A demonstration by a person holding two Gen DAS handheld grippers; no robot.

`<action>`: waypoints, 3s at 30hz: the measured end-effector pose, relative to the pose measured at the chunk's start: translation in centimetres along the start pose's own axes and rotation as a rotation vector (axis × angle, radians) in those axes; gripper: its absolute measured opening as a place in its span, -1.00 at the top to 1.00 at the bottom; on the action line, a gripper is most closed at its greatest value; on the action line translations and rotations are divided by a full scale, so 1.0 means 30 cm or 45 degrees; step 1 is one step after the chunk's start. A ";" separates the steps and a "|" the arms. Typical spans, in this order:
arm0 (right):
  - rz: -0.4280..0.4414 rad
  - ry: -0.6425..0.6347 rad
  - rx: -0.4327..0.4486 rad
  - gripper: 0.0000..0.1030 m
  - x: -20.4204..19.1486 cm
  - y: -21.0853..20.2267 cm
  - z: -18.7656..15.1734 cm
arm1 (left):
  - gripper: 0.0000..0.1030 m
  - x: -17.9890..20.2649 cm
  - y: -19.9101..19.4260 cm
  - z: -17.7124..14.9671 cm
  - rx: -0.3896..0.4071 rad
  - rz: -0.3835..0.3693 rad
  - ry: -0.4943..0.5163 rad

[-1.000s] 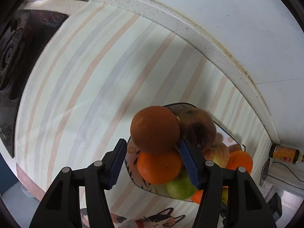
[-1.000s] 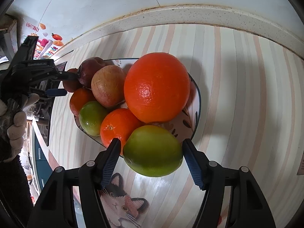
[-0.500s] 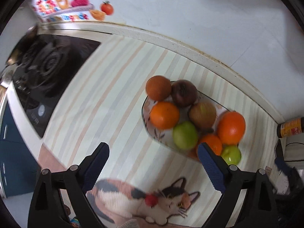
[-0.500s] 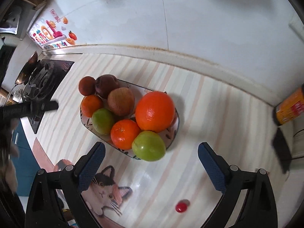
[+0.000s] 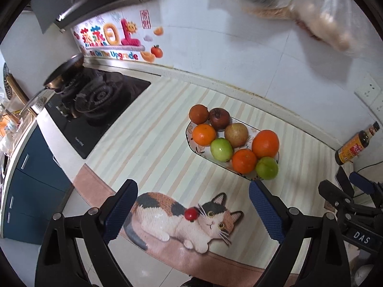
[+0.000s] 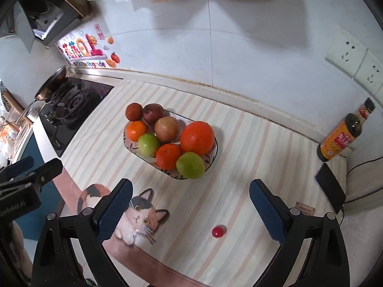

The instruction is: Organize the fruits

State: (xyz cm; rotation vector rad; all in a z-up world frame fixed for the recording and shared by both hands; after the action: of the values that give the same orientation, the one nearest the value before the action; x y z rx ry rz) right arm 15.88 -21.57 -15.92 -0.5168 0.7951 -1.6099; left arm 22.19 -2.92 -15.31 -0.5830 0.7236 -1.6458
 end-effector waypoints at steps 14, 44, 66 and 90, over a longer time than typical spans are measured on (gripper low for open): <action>0.010 -0.055 0.100 -0.94 -0.017 -0.271 -0.063 | -0.85 0.008 -0.211 -0.087 0.082 -0.004 -0.023; 0.040 0.182 -0.195 -0.94 0.113 0.078 -0.208 | -0.94 -0.107 0.055 -0.211 -0.127 0.143 -0.132; -0.034 0.198 -0.554 0.20 0.187 0.540 -0.586 | -0.33 -0.099 0.642 -0.495 -0.601 0.056 -0.205; 0.118 0.370 -0.559 0.41 0.159 0.582 -0.578 | 0.28 -0.074 0.660 -0.542 -0.690 -0.147 -0.273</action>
State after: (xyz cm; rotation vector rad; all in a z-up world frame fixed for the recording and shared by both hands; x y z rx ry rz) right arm 14.26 -23.62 -40.84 -0.5503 1.3880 -1.4430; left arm 24.26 -0.78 -40.87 -1.1867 0.9956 -1.4572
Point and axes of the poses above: each gripper's, at about its wrist camera, not at the fingertips, and y roughly the way its jaws point, x to its right, z to its top, the point moved 5 cm from there along y, roughly the way its jaws point, and after that the axes turned 13 degrees about x, right-handed, at the moved point
